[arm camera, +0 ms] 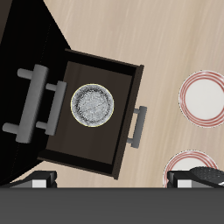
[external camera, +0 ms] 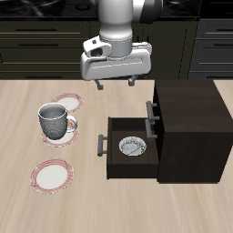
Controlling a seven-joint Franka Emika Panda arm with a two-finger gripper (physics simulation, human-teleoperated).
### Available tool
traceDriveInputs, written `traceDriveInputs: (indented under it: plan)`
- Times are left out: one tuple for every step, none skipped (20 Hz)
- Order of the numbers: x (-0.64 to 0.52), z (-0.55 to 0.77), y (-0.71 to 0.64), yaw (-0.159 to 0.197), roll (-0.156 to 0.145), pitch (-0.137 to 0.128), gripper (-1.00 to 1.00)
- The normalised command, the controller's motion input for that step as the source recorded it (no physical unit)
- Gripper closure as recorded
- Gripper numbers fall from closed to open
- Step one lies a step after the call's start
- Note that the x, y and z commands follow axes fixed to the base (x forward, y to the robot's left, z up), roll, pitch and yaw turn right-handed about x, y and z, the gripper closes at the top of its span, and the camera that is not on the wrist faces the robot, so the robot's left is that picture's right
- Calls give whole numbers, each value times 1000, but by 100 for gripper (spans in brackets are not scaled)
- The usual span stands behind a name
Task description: Place the bowl on top of the cabinet
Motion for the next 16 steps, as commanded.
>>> traceDriveInputs:
  plan:
    - [108, -125, 291, 242, 98, 36, -100]
    - [126, 37, -94, 32, -61, 6, -100]
    - [46, -27, 248, 296, 41, -81, -100]
    - [94, -22, 39, 165, 85, 40, -100]
    - [29, 1, 59, 63, 6, -25, -100]
    - [124, -21, 250, 354, 187, -5, -100]
    - [0, 0, 0, 0, 0, 0, -100]
    - [151, -46, 193, 563, 41, -99, -100]
    - [156, -70, 51, 416, -13, -56, -100]
    - [197, -33, 71, 62, -13, 23, -100]
    - [112, -76, 21, 187, -39, -64, -100]
    - [106, -155, 133, 303, 40, -14, -100]
    - [104, -115, -125, 217, -56, 0, -100]
    - [30, -172, 127, 474, -24, -88, -100]
    - [157, -175, 82, -40, 52, 116, -100]
    - [1, -121, 91, 628, -96, -213, -100]
